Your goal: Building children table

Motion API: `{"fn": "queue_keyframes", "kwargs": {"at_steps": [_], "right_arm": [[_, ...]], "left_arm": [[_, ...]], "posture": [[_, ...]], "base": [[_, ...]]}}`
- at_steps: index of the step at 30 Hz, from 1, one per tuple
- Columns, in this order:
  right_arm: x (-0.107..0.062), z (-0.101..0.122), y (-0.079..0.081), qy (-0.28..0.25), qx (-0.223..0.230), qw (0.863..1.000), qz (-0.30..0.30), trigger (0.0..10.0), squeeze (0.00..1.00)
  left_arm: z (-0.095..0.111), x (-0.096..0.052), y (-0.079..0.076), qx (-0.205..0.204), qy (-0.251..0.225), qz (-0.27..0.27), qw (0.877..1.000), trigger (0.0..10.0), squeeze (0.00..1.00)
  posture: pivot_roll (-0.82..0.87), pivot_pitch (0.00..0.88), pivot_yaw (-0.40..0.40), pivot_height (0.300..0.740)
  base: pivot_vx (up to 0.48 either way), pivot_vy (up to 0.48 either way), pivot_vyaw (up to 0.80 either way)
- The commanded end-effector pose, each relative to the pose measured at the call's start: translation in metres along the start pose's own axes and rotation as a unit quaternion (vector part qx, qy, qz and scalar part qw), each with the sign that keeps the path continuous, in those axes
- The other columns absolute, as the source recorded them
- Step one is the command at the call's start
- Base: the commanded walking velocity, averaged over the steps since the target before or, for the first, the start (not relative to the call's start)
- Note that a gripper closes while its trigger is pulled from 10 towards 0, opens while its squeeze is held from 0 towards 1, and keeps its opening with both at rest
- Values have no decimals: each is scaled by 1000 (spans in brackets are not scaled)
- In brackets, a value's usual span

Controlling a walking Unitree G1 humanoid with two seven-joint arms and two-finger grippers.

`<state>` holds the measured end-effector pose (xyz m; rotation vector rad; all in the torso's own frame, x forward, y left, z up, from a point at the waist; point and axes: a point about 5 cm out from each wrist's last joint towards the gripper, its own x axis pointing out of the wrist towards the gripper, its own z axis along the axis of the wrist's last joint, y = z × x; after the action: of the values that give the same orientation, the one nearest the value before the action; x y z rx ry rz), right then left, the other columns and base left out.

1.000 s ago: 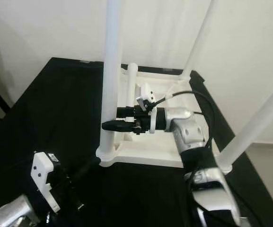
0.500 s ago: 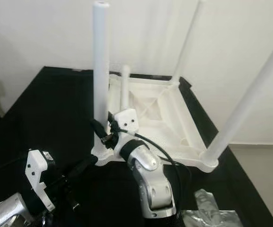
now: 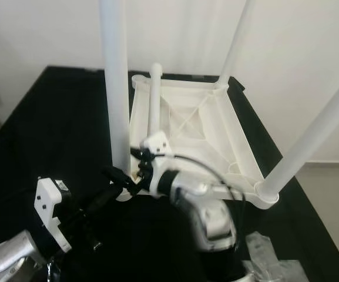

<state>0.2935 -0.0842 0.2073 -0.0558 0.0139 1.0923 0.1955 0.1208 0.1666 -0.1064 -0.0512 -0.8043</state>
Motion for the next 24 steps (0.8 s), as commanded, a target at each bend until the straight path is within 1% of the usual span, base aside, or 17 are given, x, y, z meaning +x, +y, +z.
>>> {"fn": "queue_keyframes", "kwargs": {"at_steps": [1, 2, 3, 4, 5, 6, 9, 11, 13, 14, 16, 17, 18, 20, 24], "right_arm": [[-1, -2, 1, -5, -4, 999, 33, 10000, 1000], [-7, 6, -11, 2, -37, 997, 74, 10000, 0], [-10, 14, -21, 9, -59, 993, 105, 10000, 0], [-10, 14, -21, 9, -59, 993, 105, 10000, 0], [-12, 20, -30, 16, -77, 989, 128, 10000, 0], [-12, 23, -34, 20, -87, 986, 139, 10000, 0], [-12, 26, -39, 26, -90, 984, 153, 10000, 0], [-11, 42, -48, 23, -82, 975, 203, 10000, 0], [-11, 44, -50, 22, -80, 975, 209, 10000, 0], [-10, 45, -54, 22, -75, 975, 210, 9686, 0], [-9, 46, -57, 22, -71, 975, 211, 9686, 0], [-8, 47, -63, 18, -60, 975, 211, 0, 0], [-8, 47, -63, 18, -60, 975, 211, 0, 0], [-5, 43, -72, 20, -46, 975, 218, 0, 0], [-2, 38, -75, 25, -40, 973, 228, 0, 0]], "left_arm": [[-3, 1, -2, -4, 6, 0, 1000, 10000, 0], [-3, 1, -2, -5, 5, 0, 1000, 10000, 0], [-4, 1, -2, -5, 5, 0, 1000, 10000, 0], [-4, 1, -2, -5, 5, 0, 1000, 10000, 0], [-4, 1, -2, -4, 4, 0, 1000, 10000, 0], [-4, 1, -2, -4, 4, 1, 1000, 10000, 0], [-4, 1, -2, -4, 4, 1, 1000, 10000, 0], [-4, -1, -2, -3, 5, 3, 1000, 10000, 0], [-4, -1, -2, -3, 6, 3, 1000, 10000, 0], [-4, -1, -2, -3, 6, 3, 1000, 10000, 0], [-4, -1, -2, -3, 6, 3, 1000, 10000, 0], [-5, -1, -2, -3, 6, 3, 1000, 10000, 0], [-5, -1, -2, -3, 6, 3, 1000, 10000, 0], [-5, -1, -2, -4, 7, 3, 1000, 10000, 0], [-5, -1, -2, -4, 9, 3, 1000, 10000, 0]], "posture": [[75, 83, -101, 740], [77, 80, -105, 740], [80, 77, -104, 740], [80, 77, -104, 740], [87, 75, -109, 740], [91, 75, -111, 740], [100, 75, -116, 740], [101, 76, -111, 740], [101, 76, -111, 740], [102, 76, -112, 740], [102, 76, -112, 740], [106, 76, -110, 740], [106, 76, -110, 740], [111, 78, -114, 740], [120, 80, -121, 740]], "base": [[0, 0, 0], [0, 0, 0], [0, 0, 0], [0, 0, 0], [0, 0, 0], [0, 0, 0], [0, 0, 0], [0, 0, 0], [0, 0, 0], [0, 0, 0], [0, 0, 0], [0, 0, 0], [0, 0, 0], [0, 0, 0], [0, 0, 0]]}}
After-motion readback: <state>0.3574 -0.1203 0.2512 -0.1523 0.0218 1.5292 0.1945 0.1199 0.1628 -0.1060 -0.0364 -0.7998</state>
